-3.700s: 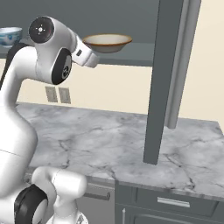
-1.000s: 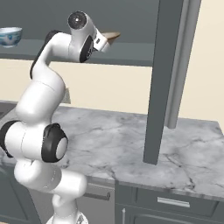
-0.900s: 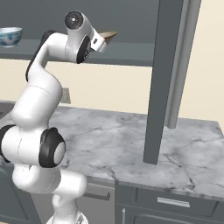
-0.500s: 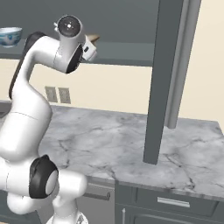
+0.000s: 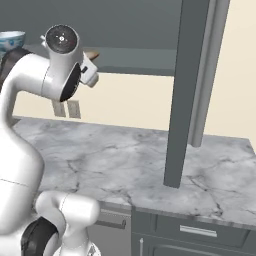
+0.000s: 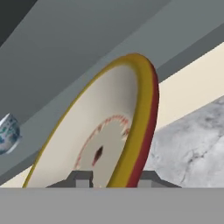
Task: Take the smaller bowl and place it next to the appetizer plate on the dining counter , and place the larger bowl next to the plate with cooked food.
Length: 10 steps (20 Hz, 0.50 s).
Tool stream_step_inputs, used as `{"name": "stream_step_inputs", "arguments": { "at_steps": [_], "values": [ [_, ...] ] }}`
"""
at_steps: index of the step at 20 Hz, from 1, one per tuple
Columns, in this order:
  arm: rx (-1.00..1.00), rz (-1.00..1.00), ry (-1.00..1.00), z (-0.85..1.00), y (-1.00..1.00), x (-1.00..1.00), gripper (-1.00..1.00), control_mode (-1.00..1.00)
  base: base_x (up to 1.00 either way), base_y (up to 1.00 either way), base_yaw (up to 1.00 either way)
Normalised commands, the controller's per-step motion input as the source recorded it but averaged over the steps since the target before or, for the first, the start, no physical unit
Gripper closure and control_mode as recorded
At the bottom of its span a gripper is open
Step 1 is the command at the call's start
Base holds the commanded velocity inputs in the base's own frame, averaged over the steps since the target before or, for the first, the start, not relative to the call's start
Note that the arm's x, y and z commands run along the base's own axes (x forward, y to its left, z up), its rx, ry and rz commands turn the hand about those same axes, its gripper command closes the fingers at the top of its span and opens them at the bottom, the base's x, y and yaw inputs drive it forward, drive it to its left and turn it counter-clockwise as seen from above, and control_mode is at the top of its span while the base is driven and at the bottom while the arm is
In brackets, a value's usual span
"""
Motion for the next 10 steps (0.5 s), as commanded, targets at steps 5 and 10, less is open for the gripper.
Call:
{"name": "stream_step_inputs", "arguments": {
  "at_steps": [5,10],
  "values": [
    [0.00,0.02,0.01,-0.25,0.00,-0.92,1.00,-1.00,0.00,0.00,0.00],
    [-0.01,0.04,0.05,-0.48,0.00,-0.51,1.00,1.00,-0.12,0.00,0.01]
  ]
}}
